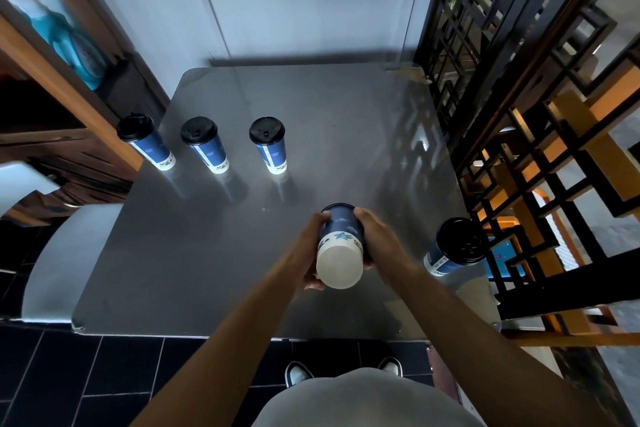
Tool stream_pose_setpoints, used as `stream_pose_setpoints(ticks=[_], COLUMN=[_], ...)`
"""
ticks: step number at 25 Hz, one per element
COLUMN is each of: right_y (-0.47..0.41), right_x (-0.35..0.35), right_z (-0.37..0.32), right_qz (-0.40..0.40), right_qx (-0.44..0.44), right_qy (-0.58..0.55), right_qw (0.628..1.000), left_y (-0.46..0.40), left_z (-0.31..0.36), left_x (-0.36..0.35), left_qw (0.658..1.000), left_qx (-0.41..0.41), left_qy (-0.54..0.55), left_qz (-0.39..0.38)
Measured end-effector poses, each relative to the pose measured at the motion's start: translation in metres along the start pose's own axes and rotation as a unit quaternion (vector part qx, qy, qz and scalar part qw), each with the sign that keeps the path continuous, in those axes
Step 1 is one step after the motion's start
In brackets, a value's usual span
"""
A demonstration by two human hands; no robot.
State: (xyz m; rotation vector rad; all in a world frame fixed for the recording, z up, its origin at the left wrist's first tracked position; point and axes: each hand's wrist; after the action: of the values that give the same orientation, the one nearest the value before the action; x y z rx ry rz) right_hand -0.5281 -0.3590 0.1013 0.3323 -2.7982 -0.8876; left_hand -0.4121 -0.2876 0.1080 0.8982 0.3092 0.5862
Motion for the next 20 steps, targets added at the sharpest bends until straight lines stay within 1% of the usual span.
stream_pose_setpoints(ticks=[2,5,8,10,13,17,20], right_y=[-0.002,-0.003,0.001,0.002,0.003,-0.001,-0.006], right_x=[-0.001,0.0,0.0,0.001,0.005,0.007,0.007], right_z=[0.0,0.001,-0.002,-0.003,-0.007,-0.009,-0.007], right_qz=[0.004,-0.004,-0.007,-0.013,-0.018,-0.005,-0.004], right_qx=[-0.007,-0.03,-0.045,-0.05,-0.04,-0.013,0.01], right_qy=[-0.009,-0.035,-0.056,-0.07,-0.075,-0.013,0.026], right_qw=[1.0,0.999,0.997,0.996,0.996,1.0,1.0], left_y=[-0.003,-0.01,-0.012,-0.007,-0.006,0.0,0.01], left_z=[-0.003,-0.005,-0.006,-0.005,-0.004,0.002,0.011], left_x=[-0.001,-0.001,-0.006,-0.007,-0.006,-0.005,-0.01], left_qw=[0.999,0.997,0.996,0.996,0.998,0.998,0.999], left_qx=[-0.005,-0.014,-0.02,-0.007,-0.001,0.006,0.009], left_qy=[0.037,0.078,0.084,0.085,0.068,0.018,-0.012], left_qz=[-0.013,0.002,0.011,0.014,0.008,0.052,0.043])
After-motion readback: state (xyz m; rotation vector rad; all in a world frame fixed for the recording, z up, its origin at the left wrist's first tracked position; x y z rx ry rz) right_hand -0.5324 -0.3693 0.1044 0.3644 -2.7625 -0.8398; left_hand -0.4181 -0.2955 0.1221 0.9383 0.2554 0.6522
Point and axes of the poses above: each hand's wrist, its own y-axis away from the middle knuckle, its own x-axis out of the back of the hand, z = x × y, and after that the axes turned 11 degrees about z, right-handed
